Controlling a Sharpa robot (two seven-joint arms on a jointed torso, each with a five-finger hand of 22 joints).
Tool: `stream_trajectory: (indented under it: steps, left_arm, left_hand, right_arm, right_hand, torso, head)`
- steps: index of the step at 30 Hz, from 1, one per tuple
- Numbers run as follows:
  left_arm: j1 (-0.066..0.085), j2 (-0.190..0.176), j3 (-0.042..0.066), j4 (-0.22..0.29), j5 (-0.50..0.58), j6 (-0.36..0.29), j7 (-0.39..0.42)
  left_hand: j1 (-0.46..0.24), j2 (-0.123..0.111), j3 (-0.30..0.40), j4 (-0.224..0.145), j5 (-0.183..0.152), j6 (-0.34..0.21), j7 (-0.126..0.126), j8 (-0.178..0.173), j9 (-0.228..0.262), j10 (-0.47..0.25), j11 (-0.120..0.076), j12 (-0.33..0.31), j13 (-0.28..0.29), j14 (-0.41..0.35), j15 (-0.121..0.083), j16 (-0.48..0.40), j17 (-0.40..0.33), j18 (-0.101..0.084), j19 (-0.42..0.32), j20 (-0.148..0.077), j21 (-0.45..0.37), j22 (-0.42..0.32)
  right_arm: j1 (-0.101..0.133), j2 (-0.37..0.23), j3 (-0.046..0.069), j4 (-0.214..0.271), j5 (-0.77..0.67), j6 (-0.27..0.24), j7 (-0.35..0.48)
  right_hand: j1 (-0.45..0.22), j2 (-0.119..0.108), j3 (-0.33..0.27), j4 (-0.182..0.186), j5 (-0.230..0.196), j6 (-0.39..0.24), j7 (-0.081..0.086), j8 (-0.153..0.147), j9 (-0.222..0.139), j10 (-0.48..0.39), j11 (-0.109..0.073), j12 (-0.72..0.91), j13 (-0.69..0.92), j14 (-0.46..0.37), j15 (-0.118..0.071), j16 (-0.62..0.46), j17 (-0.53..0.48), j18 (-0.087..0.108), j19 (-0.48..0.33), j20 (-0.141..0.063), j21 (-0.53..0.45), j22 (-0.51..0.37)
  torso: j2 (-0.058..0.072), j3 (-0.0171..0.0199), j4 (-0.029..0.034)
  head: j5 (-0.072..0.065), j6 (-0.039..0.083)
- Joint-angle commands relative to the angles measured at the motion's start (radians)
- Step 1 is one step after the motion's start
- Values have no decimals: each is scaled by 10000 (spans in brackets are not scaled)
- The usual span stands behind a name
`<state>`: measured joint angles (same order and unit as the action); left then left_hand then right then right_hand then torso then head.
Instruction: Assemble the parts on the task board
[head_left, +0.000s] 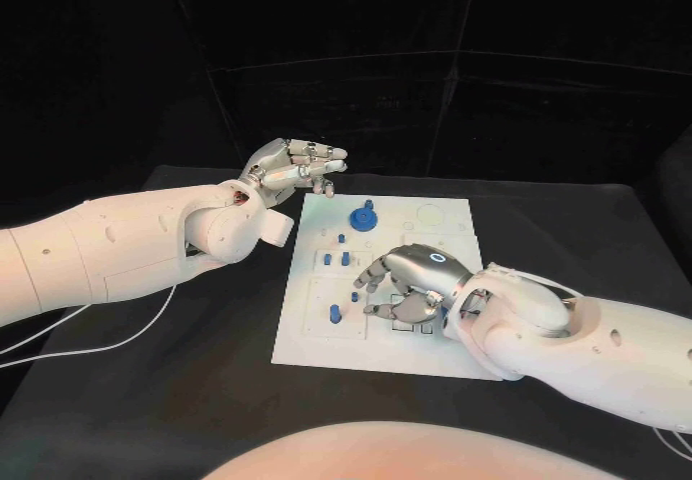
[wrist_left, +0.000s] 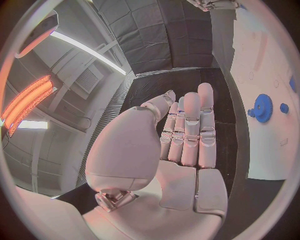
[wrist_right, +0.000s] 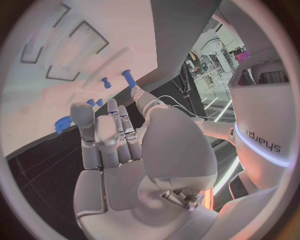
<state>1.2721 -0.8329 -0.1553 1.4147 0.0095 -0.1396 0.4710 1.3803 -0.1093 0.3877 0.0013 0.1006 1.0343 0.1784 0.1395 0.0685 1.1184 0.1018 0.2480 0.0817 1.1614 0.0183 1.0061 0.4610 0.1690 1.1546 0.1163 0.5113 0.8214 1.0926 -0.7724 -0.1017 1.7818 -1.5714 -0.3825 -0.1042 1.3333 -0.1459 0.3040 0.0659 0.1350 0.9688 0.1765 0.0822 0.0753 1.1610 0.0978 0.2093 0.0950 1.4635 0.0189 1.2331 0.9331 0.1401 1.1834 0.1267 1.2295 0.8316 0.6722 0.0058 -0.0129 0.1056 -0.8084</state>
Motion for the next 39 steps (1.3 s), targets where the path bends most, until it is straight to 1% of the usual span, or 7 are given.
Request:
stream_trajectory:
  steps: [1, 5, 7, 9, 12, 26, 39]
  left_arm:
    - [16, -22, 5, 39, 22, 149, -6]
    - [17, -40, 4, 59, 22, 141, -11]
    - [18, -46, 3, 73, 22, 138, -11]
    - [19, -50, 2, 82, 22, 134, -13]
    - [18, -61, -6, 95, 22, 141, -11]
    - [18, -153, -47, 146, 22, 162, -11]
    - [18, -172, -73, 144, 22, 182, -14]
  left_hand:
    - [19, 4, -15, -72, 58, -66, -3, 56, -6, -65, 16, 70, 6, -79, 23, 68, -17, 130, 26, 32, -37, -16]
    - [17, 3, -16, -71, 57, -68, -2, 56, -6, -68, 17, 71, 6, -81, 24, 68, -18, 130, 25, 33, -37, -16]
    - [17, 3, -16, -71, 57, -68, -2, 56, -6, -68, 17, 71, 6, -81, 24, 68, -18, 130, 25, 33, -37, -16]
    - [17, 3, -16, -71, 57, -68, -2, 56, -6, -68, 17, 71, 6, -81, 24, 68, -18, 130, 25, 33, -37, -16]
    - [17, 3, -16, -71, 57, -68, -2, 56, -6, -68, 17, 71, 6, -81, 24, 68, -18, 130, 25, 33, -37, -16]
    - [17, 3, -16, -71, 57, -68, -2, 56, -6, -68, 17, 71, 6, -81, 24, 68, -18, 130, 25, 33, -37, -16]
    - [3, -2, -24, -68, 55, -74, 1, 60, -7, -77, 21, 79, 5, -87, 28, 70, -25, 128, 21, 35, -40, -18]
  right_arm:
    - [149, -558, 30, 271, 1914, -561, -487]
    - [254, -1454, 47, 544, 2893, -766, -1160]
    - [285, -1957, 49, 725, 3241, -867, -1638]
    - [296, -2272, 47, 862, 3371, -871, -1989]
    - [296, -2613, 41, 1039, 3318, -791, -2496]
    - [-145, -3117, -2, 1370, 1825, -390, -4382]
    - [-331, -2753, -19, 1259, 1310, 300, -4829]
  right_hand:
    - [-236, -85, -173, 193, 222, 262, -152, 120, 39, 776, -201, 443, 176, 151, -180, 369, 579, -97, 357, -106, 308, 557]
    - [-568, -321, -805, 503, 645, 503, -461, 288, 62, 1847, -542, 1374, 775, 377, -488, 997, 1557, -306, 1018, -429, 921, 1667]
    - [-1162, -300, -1435, 1036, 1352, 634, -627, 486, 101, 2511, -719, 2741, 1913, 410, -636, 1146, 1735, -436, 1385, -595, 1281, 2354]
    - [-1241, -124, -2207, 1476, 1825, 622, -834, 848, 170, 2971, -786, 8786, 8600, 544, -684, 1780, 2819, -576, 1674, -721, 1643, 3018]
    - [-984, 216, -2952, 1808, 1694, 491, -711, 1315, 246, 2943, -723, 11357, 11695, 620, -686, 2202, 3608, -686, 1986, -653, 2008, 3782]
    - [-1033, 430, -4282, 2257, 953, 207, -751, 2250, 506, 3274, -768, 12242, 13001, 733, -666, 2619, 4461, -897, 2530, -629, 2520, 4947]
    - [-1203, 427, -4519, 2271, 786, 128, -759, 2431, 573, 3254, -777, 12199, 12999, 726, -670, 2618, 4458, -904, 2540, -633, 2540, 4995]
  torso:
    - [-18, -30, -17]
    - [-43, -65, -57]
    - [-57, -79, -109]
    - [-74, -81, -165]
    - [-100, -78, -222]
    - [-90, -79, -213]
    - [-91, -85, -228]
  head:
    - [-156, 40]
    - [-388, 116]
    - [-521, 127]
    - [-682, 126]
    - [-786, 122]
    - [-951, 114]
    - [-943, 74]
